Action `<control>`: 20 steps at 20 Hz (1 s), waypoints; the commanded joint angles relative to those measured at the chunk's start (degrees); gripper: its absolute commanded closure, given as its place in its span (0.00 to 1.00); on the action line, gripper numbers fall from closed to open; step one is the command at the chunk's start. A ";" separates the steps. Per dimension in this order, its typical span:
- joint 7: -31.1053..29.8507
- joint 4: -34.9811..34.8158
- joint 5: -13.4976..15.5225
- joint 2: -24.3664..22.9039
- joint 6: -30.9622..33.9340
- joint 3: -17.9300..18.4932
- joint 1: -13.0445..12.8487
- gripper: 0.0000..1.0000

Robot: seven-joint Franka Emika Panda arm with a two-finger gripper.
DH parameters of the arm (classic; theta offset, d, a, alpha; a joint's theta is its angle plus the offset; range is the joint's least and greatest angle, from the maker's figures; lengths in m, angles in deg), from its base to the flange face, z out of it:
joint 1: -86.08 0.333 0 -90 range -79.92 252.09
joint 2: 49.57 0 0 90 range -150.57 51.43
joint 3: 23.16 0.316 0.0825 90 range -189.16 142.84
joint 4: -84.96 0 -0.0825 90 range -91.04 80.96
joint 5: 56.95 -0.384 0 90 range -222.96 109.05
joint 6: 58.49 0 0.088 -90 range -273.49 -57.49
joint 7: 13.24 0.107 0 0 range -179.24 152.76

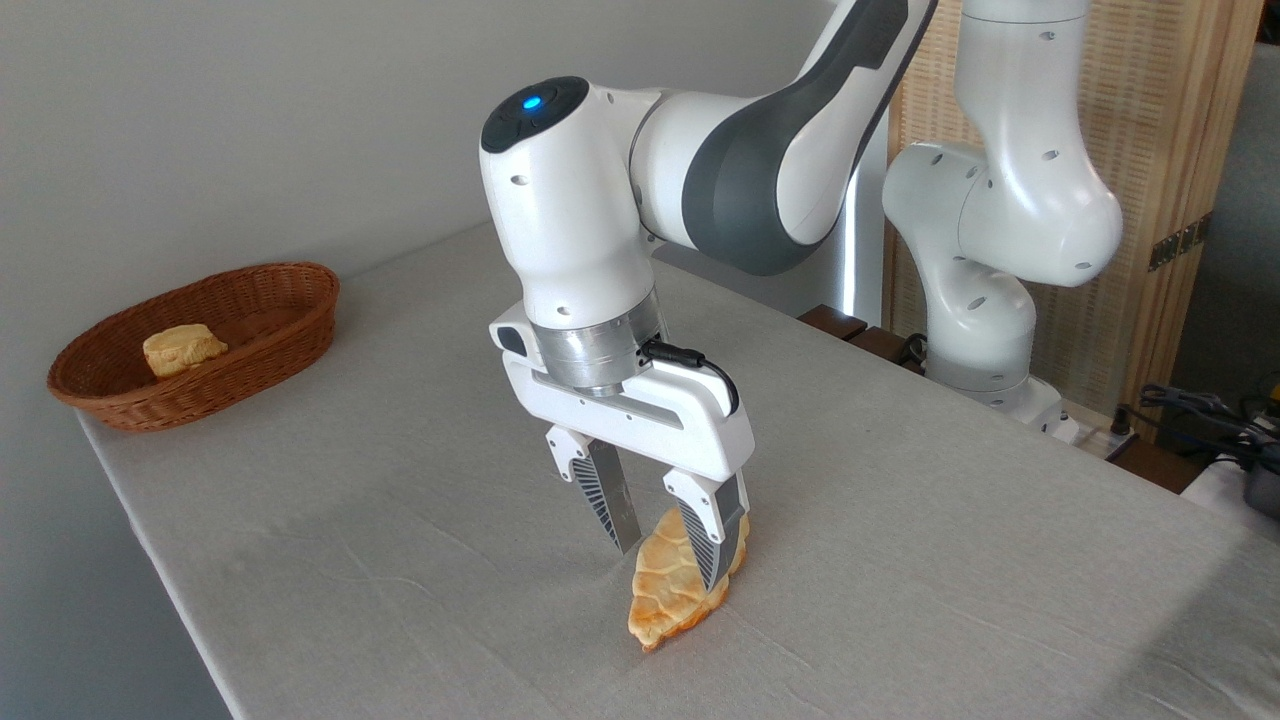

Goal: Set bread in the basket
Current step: 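Close the gripper fingers around the middle of the bread roll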

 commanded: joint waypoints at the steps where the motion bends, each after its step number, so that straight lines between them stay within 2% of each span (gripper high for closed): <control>1: -0.07 -0.46 0.87 -0.06 -1.08 0.17 -0.13 0.00; 5: 0.54 -0.54 -0.36 -0.14 0.15 0.17 -0.13 0.00; 8: 0.89 -0.54 -4.49 -0.23 2.87 0.17 -0.13 0.00; 15: 0.28 -0.63 -4.41 0.47 2.97 0.00 -0.13 0.00; 17: -0.07 -0.63 -3.62 0.99 2.53 0.00 -0.40 0.00; 18: -0.25 -0.63 -3.53 1.09 2.27 -0.18 -0.66 0.05; 19: -0.25 -0.46 -3.44 1.17 2.00 -0.18 -0.66 0.16; 20: -0.25 -0.28 -3.09 1.09 2.00 -0.18 -0.66 0.32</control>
